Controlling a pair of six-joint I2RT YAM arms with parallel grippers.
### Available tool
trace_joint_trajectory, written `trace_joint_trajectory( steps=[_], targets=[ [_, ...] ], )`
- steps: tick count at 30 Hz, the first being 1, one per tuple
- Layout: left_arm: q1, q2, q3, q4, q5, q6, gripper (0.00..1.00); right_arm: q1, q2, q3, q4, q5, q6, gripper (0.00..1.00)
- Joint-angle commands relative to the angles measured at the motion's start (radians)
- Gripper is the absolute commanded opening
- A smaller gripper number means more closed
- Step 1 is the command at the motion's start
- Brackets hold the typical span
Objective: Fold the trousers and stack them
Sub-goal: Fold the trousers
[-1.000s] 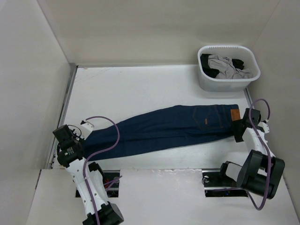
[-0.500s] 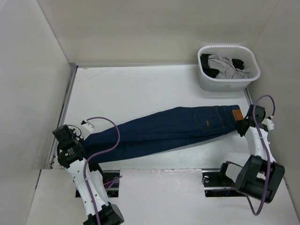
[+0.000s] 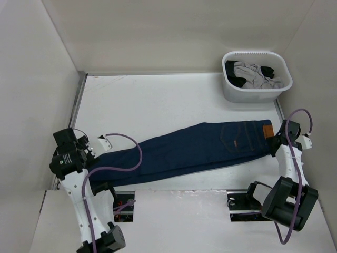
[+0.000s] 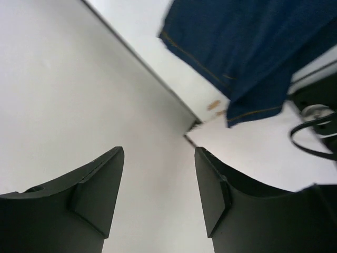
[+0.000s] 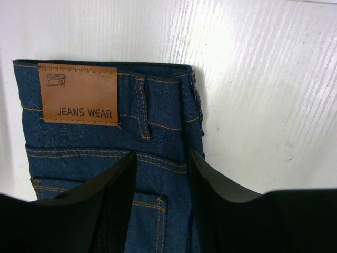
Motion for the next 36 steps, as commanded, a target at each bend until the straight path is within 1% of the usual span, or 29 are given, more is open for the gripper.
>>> trace_joint_trajectory(
  steps=[1, 3, 5, 6, 7, 9, 12, 13, 14, 16, 20, 22, 25, 28, 29, 31, 32, 34, 36],
  targets=[
    [-0.026, 0.089, 0.051, -0.396, 0.012, 0.007, 0.55, -0.004, -0.016, -0.002, 0.022, 0.037, -0.023, 0.49],
    [-0.029, 0.132, 0.015, -0.260, 0.045, 0.004, 0.55, -0.004, -0.013, -0.006, 0.033, 0.034, -0.023, 0.49],
    [-0.035, 0.165, -0.055, -0.006, 0.077, -0.001, 0.58, -0.004, -0.009, -0.008, 0.039, 0.034, -0.032, 0.51],
    [-0.035, 0.188, -0.101, 0.128, 0.084, 0.013, 0.59, -0.004, -0.003, -0.008, 0.045, 0.033, -0.043, 0.53],
    [-0.038, 0.222, -0.142, 0.254, 0.081, 0.025, 0.63, -0.004, 0.004, -0.008, 0.055, 0.027, -0.052, 0.56],
    [-0.068, 0.326, -0.189, 0.411, 0.053, 0.057, 0.65, -0.004, 0.014, -0.008, 0.056, 0.017, -0.055, 0.62],
    [-0.119, 0.516, -0.174, 0.434, -0.014, 0.082, 0.62, -0.004, 0.020, -0.013, 0.065, -0.001, -0.037, 0.70],
    [-0.133, 0.573, -0.164, 0.437, -0.030, 0.087, 0.61, -0.004, 0.022, -0.016, 0.068, -0.003, -0.034, 0.71],
    [-0.147, 0.615, -0.125, 0.416, -0.028, 0.094, 0.63, -0.004, 0.028, -0.017, 0.073, -0.003, -0.031, 0.72],
    [-0.173, 0.690, -0.069, 0.369, -0.033, 0.120, 0.61, -0.004, 0.036, -0.022, 0.079, -0.006, -0.024, 0.72],
    [-0.246, 0.776, -0.025, 0.263, -0.109, 0.205, 0.61, -0.009, 0.036, -0.028, 0.091, -0.001, -0.012, 0.73],
    [-0.308, 0.810, -0.029, 0.264, -0.178, 0.223, 0.60, -0.012, 0.036, -0.029, 0.091, 0.005, -0.011, 0.73],
    [-0.403, 0.857, -0.057, 0.279, -0.286, 0.216, 0.57, -0.013, 0.031, -0.039, 0.091, 0.013, 0.006, 0.74],
    [-0.461, 0.885, -0.066, 0.275, -0.352, 0.183, 0.48, -0.012, 0.016, -0.056, 0.105, 0.008, 0.038, 0.74],
    [-0.486, 0.874, -0.057, 0.290, -0.352, 0.161, 0.48, -0.009, 0.011, -0.060, 0.111, 0.004, 0.045, 0.74],
    [-0.555, 0.830, 0.006, 0.377, -0.267, 0.087, 0.54, -0.003, 0.002, -0.057, 0.105, -0.001, 0.042, 0.79],
    [-0.587, 0.810, 0.053, 0.394, -0.233, 0.064, 0.56, 0.013, -0.006, -0.054, 0.092, -0.009, 0.032, 0.98],
    [-0.645, 0.787, 0.136, 0.419, -0.164, 0.024, 0.58, 0.063, -0.061, -0.043, 0.035, -0.006, 0.014, 1.00],
    [-0.687, 0.779, 0.204, 0.430, -0.084, -0.039, 0.59, 0.103, -0.151, -0.033, -0.035, 0.057, 0.002, 1.00]
  ],
)
